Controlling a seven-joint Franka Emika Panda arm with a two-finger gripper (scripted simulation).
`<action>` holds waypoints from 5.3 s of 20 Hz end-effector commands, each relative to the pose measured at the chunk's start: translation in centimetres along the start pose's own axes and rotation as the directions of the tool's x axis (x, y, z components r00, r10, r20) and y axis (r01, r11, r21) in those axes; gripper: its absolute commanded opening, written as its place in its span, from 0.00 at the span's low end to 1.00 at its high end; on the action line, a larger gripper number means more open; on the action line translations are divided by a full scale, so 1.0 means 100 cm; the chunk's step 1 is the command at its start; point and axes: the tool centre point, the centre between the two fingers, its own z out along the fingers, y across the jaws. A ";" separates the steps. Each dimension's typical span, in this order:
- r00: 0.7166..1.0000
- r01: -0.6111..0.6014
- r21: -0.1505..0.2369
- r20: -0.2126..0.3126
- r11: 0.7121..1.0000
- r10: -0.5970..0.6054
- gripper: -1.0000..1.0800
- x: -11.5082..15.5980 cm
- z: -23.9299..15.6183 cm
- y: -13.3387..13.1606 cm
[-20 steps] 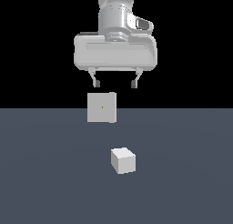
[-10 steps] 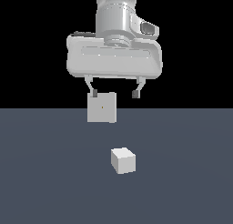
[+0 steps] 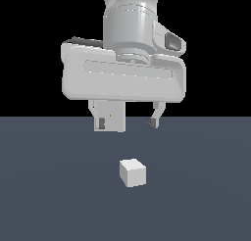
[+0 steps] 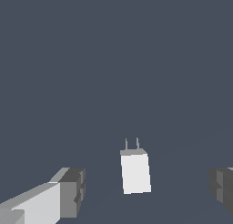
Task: Plug the charger into the wall socket.
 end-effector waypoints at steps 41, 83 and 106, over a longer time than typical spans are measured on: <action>0.997 0.076 0.003 -0.026 0.997 -0.076 0.00 -0.028 0.073 0.001; 0.902 -0.432 -0.042 -0.038 0.901 0.431 0.00 0.108 0.006 -0.048; 0.871 -0.492 -0.048 -0.039 0.869 0.491 0.00 0.137 -0.001 -0.042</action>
